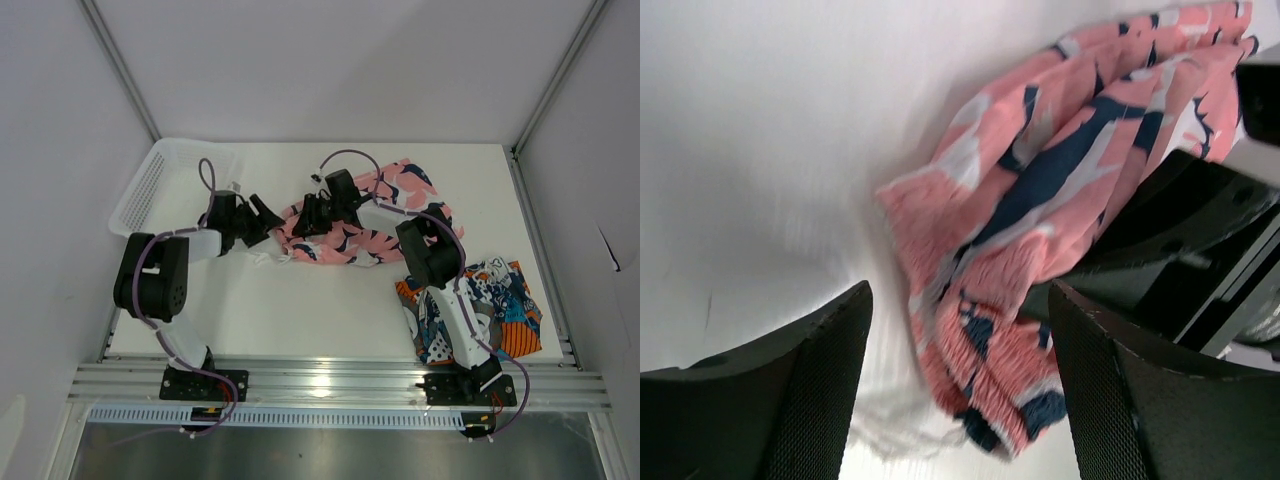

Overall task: Fold and stack the shorts
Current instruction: Fold the shorts

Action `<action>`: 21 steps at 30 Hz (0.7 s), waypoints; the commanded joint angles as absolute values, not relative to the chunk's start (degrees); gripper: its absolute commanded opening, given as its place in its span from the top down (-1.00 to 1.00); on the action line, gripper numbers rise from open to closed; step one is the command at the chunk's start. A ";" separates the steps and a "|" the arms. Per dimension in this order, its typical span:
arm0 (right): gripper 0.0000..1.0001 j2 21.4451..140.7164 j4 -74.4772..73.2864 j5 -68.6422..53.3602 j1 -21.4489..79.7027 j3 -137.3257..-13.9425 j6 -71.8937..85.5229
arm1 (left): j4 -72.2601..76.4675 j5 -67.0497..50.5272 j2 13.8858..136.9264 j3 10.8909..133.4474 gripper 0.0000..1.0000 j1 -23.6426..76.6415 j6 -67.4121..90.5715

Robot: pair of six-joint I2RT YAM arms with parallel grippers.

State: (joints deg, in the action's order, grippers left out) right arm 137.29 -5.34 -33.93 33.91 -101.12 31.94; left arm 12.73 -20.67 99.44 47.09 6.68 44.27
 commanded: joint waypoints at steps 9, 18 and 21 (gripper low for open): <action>0.28 137.90 -3.08 -34.89 33.57 -103.09 33.57 | 8.18 -17.49 106.52 59.06 -0.44 9.05 38.59; 0.28 138.25 -2.81 -35.42 33.49 -104.06 34.63 | 5.62 -12.92 107.49 61.52 -0.46 8.70 34.99; 0.28 138.25 -2.90 -35.95 33.40 -104.41 34.72 | 5.36 -14.40 108.72 63.71 -0.47 8.61 32.44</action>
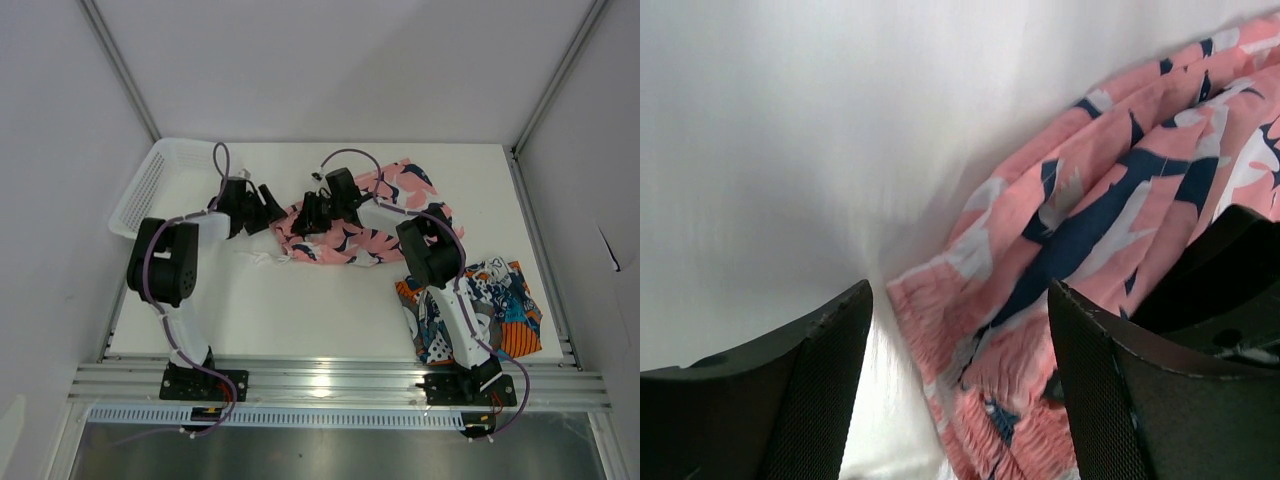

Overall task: Fold and stack the shorts
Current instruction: Fold the shorts

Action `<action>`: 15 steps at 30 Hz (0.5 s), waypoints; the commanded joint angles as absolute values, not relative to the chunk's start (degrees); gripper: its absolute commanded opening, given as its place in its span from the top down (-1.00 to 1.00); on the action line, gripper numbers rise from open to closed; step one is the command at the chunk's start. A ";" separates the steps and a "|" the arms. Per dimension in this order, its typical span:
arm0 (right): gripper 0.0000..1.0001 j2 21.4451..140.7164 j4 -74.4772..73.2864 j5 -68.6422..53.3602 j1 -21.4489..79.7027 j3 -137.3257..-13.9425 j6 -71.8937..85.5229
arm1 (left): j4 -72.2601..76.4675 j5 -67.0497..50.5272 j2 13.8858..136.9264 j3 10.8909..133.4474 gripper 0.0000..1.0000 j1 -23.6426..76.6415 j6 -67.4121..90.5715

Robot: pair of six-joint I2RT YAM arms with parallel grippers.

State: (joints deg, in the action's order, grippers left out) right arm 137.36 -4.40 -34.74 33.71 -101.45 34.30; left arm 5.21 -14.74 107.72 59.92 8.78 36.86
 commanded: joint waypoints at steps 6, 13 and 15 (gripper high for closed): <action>0.28 138.08 -3.43 -36.30 33.40 -104.94 34.37 | 4.23 -18.98 113.99 68.80 -0.45 8.61 30.33; 0.28 138.60 -3.95 -35.25 33.22 -105.55 35.68 | 4.92 -23.63 115.14 68.74 -0.33 8.53 30.06; 0.28 138.95 -3.61 -35.16 33.14 -106.00 36.12 | 6.15 -23.99 114.35 67.94 -0.32 8.35 30.32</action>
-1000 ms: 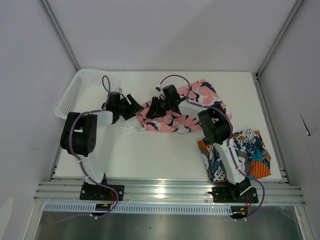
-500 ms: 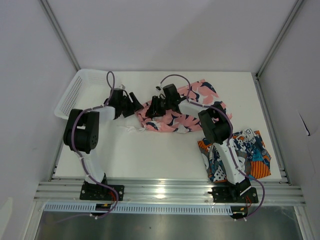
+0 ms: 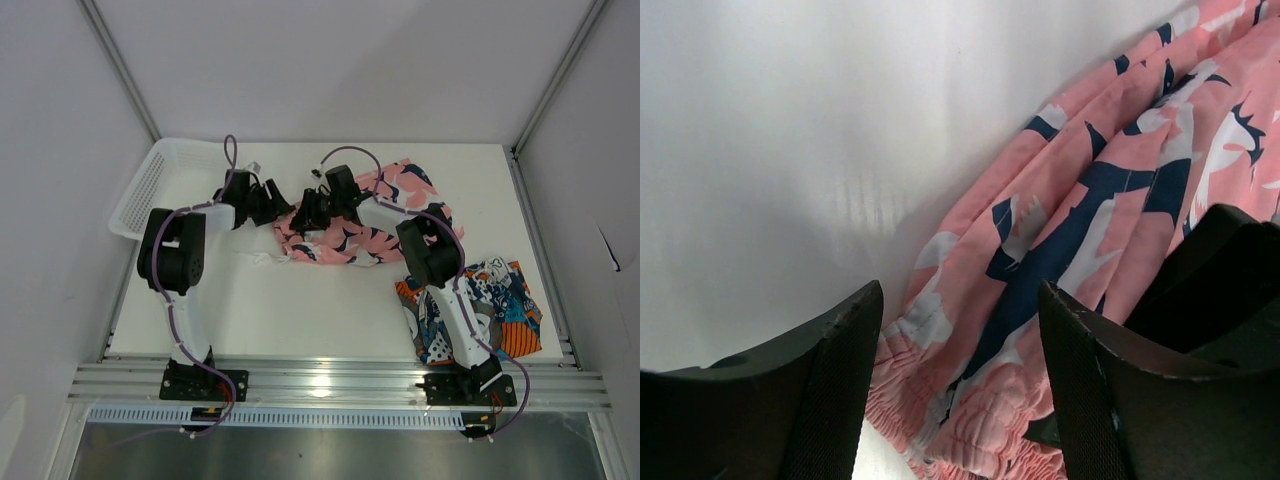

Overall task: Fold and stack the shorts
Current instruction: Fold the shorts

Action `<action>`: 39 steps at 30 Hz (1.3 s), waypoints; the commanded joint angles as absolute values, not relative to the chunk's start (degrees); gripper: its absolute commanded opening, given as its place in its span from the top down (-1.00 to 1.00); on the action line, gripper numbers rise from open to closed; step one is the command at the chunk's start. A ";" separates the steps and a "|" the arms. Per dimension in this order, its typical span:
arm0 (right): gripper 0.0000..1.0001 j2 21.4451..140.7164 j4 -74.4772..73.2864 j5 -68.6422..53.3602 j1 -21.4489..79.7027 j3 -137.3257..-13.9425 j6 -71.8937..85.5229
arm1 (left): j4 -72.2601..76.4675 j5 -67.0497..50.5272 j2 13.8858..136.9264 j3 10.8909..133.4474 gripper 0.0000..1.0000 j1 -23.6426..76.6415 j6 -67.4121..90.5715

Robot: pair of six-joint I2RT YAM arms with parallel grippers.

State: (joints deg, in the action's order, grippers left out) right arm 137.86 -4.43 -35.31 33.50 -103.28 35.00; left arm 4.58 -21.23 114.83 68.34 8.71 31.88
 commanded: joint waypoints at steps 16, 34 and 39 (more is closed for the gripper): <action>0.23 140.19 11.68 -31.73 32.87 -99.85 44.82 | 14.68 -33.57 114.52 62.76 -0.29 5.54 33.92; 0.09 139.83 13.36 -29.44 32.78 -98.53 44.30 | 12.66 -34.28 116.28 64.42 -0.17 5.36 33.84; -0.02 139.40 14.32 -29.18 32.96 -98.44 44.03 | 12.39 -34.45 116.37 64.78 -0.13 5.54 33.57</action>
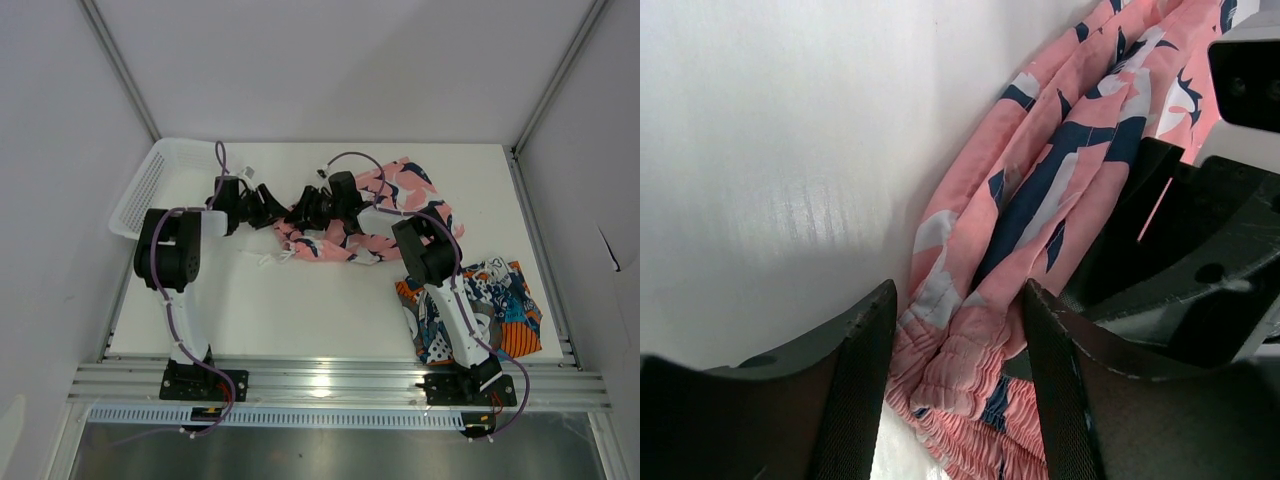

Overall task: Fold and stack the shorts
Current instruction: Fold the shorts

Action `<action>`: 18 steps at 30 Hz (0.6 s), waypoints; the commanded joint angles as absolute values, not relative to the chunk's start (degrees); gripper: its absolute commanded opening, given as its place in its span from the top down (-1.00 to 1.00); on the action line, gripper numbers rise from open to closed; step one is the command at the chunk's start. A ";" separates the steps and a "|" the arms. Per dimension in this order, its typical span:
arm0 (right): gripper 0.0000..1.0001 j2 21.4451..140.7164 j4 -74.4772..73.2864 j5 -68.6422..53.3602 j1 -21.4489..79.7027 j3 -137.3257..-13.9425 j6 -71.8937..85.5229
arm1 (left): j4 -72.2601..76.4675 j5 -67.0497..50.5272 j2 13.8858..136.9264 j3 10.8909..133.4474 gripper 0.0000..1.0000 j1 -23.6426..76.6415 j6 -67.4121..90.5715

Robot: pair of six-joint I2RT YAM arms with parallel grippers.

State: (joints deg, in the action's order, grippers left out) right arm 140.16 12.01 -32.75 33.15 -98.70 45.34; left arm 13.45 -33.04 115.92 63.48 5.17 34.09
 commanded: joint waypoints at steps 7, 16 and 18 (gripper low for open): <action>-0.51 136.76 18.37 -30.23 33.13 -94.49 41.84 | 13.80 -36.12 115.84 64.34 -0.27 5.36 33.75; -0.62 135.44 30.14 -34.36 31.73 -90.00 49.02 | 17.14 -39.11 115.66 62.67 -0.36 4.39 35.07; -0.68 135.62 33.91 -35.41 31.38 -88.87 51.32 | 17.31 -39.29 115.75 62.67 -0.37 4.39 35.16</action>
State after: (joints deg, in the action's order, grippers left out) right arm 137.49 26.48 -34.96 32.67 -90.39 47.24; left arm 15.31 -36.32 115.94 63.37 4.45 34.96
